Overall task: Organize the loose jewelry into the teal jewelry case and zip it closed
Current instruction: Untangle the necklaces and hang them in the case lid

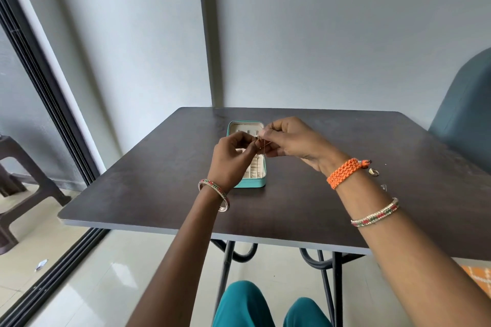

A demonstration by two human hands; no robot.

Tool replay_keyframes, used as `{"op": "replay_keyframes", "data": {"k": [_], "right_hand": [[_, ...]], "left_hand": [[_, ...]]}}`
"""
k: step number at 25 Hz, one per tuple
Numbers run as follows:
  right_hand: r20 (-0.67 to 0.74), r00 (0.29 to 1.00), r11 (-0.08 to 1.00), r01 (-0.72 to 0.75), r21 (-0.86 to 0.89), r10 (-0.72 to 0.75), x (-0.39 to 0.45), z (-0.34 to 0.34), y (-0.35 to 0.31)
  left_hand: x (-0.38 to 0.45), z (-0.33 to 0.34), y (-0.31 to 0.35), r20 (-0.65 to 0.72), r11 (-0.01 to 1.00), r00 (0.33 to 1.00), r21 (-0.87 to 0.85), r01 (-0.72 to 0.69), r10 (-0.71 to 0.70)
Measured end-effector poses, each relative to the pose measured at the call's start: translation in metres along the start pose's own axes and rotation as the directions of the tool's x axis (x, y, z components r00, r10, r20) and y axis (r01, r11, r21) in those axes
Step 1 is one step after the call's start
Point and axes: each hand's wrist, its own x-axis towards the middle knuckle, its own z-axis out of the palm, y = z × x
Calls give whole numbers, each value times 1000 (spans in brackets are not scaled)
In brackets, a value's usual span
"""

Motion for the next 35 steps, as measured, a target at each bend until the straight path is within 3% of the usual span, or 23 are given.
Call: {"op": "replay_keyframes", "data": {"k": [3, 5, 7, 9, 12, 16, 19, 21, 23, 24, 25, 26, 27, 28, 29, 32, 35], "right_hand": [[-78, 995, 989, 53, -142, -64, -4, -3, -8], [-166, 982, 991, 76, -114, -95, -7, -2, -8], [-223, 974, 993, 52, 108, -26, -12, -1, 1], [-202, 976, 901, 13, 433, 83, -18, -1, 13], [-224, 965, 798, 27, 602, 136, -24, -3, 24], [-342, 926, 847, 48, 529, 160, -24, -4, 25], [-280, 940, 861, -28, 507, 196, -30, -5, 25], [-241, 948, 873, -67, 482, 206, -33, -5, 24], [-303, 940, 902, -12, 431, 158, -34, -5, 22], [-392, 919, 936, 93, 339, 51, -36, -5, 23], [-478, 865, 962, 241, 127, -154, -36, -8, 25], [-466, 791, 917, 367, -159, -397, -35, -12, 29], [-360, 742, 818, 445, -365, -565, -36, -14, 33], [-265, 738, 754, 468, -460, -620, -37, -15, 35], [-240, 766, 766, 455, -453, -597, -39, -15, 37], [-360, 819, 894, 395, -210, -446, -40, -15, 42], [-266, 923, 953, 299, 44, -278, -38, -8, 31]], "left_hand": [[-1, -1, 10, 66, 999, 998, 42, -10, 7], [-2, 0, 21, 132, 998, 991, -60, 34, -26], [-2, 2, 29, 212, 992, 975, -89, 91, -70], [-4, 4, 31, 267, 993, 959, -53, 110, -92], [-6, 7, 28, 264, 993, 961, -55, 106, -88], [-2, 12, 30, 172, 999, 984, -10, 38, -35], [3, 12, 41, 131, 999, 991, -31, 26, -22], [6, 10, 48, 160, 998, 987, 58, -30, 21], [6, 11, 52, 175, 993, 984, 110, -40, 20], [6, 12, 53, 160, 990, 987, 137, -45, 23], [5, 12, 54, 131, 980, 991, 186, -66, 41], [4, 11, 54, 108, 963, 992, 251, -93, 67], [4, 10, 54, 91, 951, 992, 290, -108, 85], [4, 9, 54, 84, 948, 993, 297, -110, 89], [4, 7, 54, 81, 952, 993, 288, -103, 83], [3, 3, 58, 109, 933, 989, 337, -128, 97], [4, 1, 64, 201, 926, 969, 316, -206, 147]]}}
